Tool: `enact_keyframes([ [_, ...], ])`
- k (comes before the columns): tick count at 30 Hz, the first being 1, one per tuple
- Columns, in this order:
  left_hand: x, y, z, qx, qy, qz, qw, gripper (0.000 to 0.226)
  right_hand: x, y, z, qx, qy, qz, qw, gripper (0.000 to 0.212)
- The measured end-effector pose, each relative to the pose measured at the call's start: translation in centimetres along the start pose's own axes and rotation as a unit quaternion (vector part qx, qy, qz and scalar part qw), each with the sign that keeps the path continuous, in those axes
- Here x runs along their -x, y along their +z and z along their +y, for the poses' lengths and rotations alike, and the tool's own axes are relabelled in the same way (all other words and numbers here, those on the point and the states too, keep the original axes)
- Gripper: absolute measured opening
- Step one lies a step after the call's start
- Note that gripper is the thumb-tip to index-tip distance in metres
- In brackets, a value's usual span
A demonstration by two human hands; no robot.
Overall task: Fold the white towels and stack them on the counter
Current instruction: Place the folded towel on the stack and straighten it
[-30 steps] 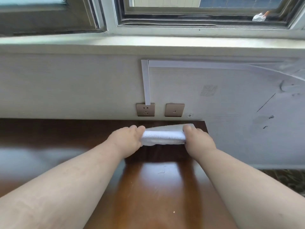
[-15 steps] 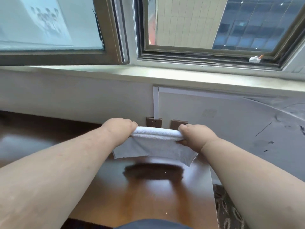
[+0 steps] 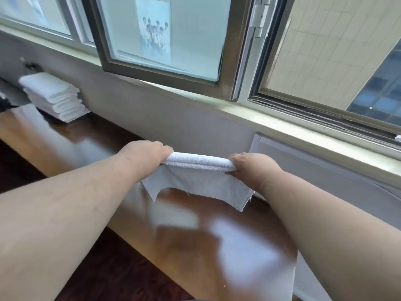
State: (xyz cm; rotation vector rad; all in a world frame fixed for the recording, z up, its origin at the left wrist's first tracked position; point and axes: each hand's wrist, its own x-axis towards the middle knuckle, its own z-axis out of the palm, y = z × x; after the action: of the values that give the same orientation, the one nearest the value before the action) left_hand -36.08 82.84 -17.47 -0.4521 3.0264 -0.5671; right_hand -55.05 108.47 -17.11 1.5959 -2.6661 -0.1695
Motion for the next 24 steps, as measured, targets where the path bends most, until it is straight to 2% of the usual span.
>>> enact_keyframes([
  [5,5.1,1.8,-8.2,0.01,-0.065,0.006,0.998,0.04,-5.2,-3.0,-8.1,0.011,-0.047,0.021,0.999,0.026],
  [13,14.4,5.8,-24.7,0.016,-0.141,-0.05,0.989,0.037,-15.1,-6.2,-25.6,-0.006,-0.099,0.037,0.994,0.026],
  [17,18.2,7.5,-32.9,0.016,-0.161,-0.054,0.985,0.041,-20.3,-7.6,-33.7,-0.02,-0.119,0.045,0.992,0.028],
  [24,20.5,10.3,-43.3,-0.001,-0.185,-0.071,0.98,0.042,-28.8,-10.0,-42.7,-0.025,-0.163,0.049,0.985,0.032],
])
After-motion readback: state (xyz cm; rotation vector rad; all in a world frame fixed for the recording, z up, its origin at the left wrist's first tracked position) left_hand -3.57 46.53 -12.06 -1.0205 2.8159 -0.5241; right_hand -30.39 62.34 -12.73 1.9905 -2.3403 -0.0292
